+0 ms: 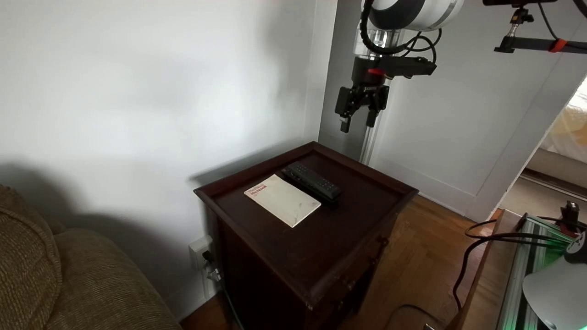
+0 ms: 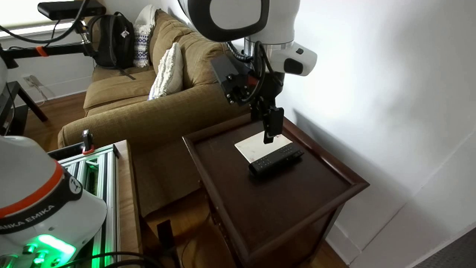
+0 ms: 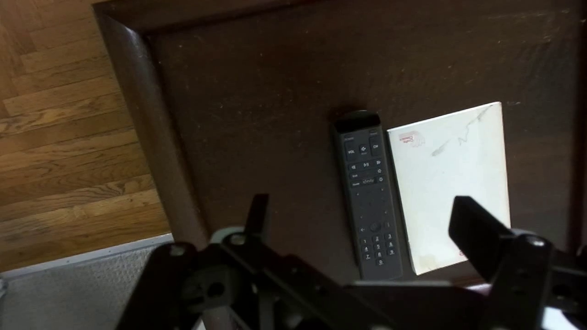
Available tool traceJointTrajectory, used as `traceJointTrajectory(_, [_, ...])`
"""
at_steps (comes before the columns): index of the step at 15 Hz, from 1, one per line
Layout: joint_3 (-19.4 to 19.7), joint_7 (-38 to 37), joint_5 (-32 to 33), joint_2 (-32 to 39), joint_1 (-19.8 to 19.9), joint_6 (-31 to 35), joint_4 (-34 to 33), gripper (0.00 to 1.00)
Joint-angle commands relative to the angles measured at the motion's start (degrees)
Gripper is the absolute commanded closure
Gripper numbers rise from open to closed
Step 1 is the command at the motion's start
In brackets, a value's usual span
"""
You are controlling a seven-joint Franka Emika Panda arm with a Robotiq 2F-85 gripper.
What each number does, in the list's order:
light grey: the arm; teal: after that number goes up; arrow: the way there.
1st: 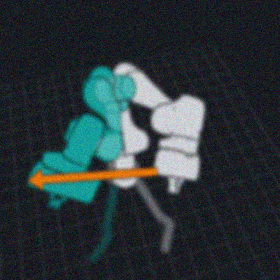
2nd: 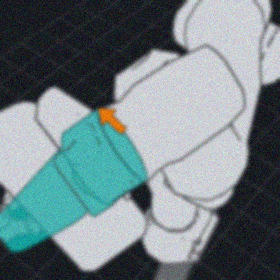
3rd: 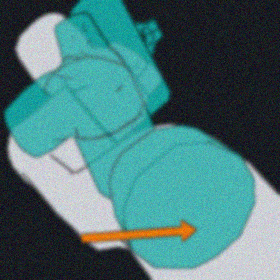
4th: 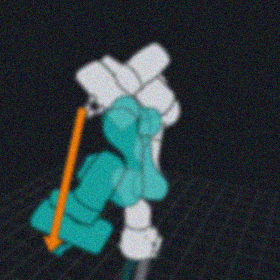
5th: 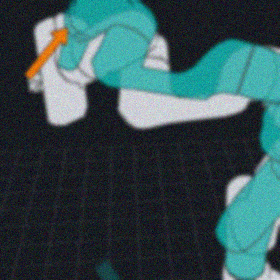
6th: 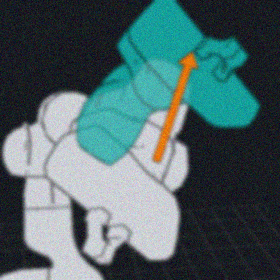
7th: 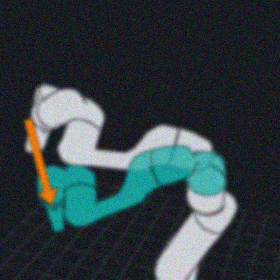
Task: Remove the remote controller on the remote stack and put it on the right side of the remote controller at the bottom, pick up the remote controller on the left and put it on top of the remote controller on the right
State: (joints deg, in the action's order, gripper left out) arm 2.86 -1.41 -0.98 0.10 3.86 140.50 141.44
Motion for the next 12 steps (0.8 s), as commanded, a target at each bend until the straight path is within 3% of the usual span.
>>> traceJointTrajectory(1, [-0.17, 2.27, 0.19, 2.78, -0.56, 1.04, -1.66, 0.0])
traceJointTrajectory(6, [-1.26, 7.63, 0.53, 9.53, -1.41, 5.93, -5.49, 0.0])
traceJointTrajectory(12, [-2.93, 8.56, 0.39, 19.15, -1.87, 8.67, -11.02, 0.0])
